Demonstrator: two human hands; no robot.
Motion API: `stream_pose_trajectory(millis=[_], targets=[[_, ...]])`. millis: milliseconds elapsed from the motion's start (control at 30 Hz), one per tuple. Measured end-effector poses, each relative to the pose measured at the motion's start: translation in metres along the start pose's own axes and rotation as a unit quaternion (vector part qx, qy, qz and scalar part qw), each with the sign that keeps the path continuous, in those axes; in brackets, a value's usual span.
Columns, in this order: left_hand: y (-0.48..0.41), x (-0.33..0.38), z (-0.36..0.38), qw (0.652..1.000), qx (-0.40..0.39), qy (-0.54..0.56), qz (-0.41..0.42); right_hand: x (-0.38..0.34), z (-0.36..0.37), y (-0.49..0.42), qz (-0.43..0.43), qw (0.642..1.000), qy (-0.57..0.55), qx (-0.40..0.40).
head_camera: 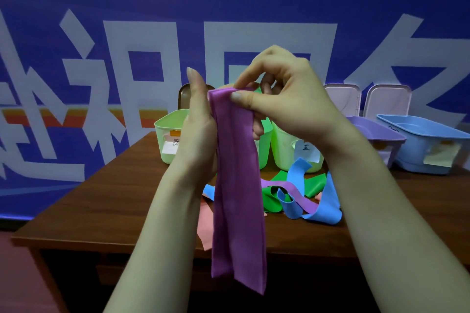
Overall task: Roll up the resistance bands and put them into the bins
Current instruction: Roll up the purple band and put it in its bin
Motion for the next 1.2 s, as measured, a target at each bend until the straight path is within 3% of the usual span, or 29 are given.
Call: stream_pose_trajectory(millis=[133, 233, 333, 433, 633, 900, 1100, 1200], targets=[[-0.006, 0.000, 0.000, 0.998, -0.008, -0.061, 0.024, 0.022, 0.003, 0.003, 0.051, 0.998, -0.030, 0.019], [-0.016, -0.002, -0.012, 0.998, 0.027, -0.044, 0.039, 0.053, 0.016, 0.011, 0.142, 0.979, -0.147, -0.025], [-0.023, -0.002, -0.027, 0.996, 0.072, -0.005, 0.052, 0.082, 0.050, 0.033, 0.198, 0.954, -0.121, -0.189], [-0.027, 0.001, -0.033, 0.994, 0.084, 0.009, 0.067, 0.098, 0.090, 0.069, 0.184, 0.911, -0.083, -0.361], [-0.029, 0.009, -0.037, 0.989, 0.095, -0.064, 0.089, 0.101, 0.089, 0.077, 0.191, 0.899, -0.166, -0.357], [-0.031, 0.017, -0.036, 0.992, 0.079, -0.026, 0.097, 0.097, 0.104, 0.090, 0.197, 0.862, -0.285, -0.370], [-0.035, 0.013, -0.024, 0.996, 0.061, 0.004, 0.069, 0.111, 0.101, 0.081, 0.223, 0.904, -0.189, -0.312], [-0.036, 0.012, -0.023, 0.997, 0.037, 0.027, 0.059, 0.134, 0.081, 0.078, 0.236, 0.903, -0.129, -0.334]])
Point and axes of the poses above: each hand's wrist, its own y-axis away from the middle knuckle, its own z-axis out of the palm, x = y × z, the point moved 8 cm from there along -y, towards the middle knuckle, and after that the axes turned 8 degrees about y, right-handed, at the moved point
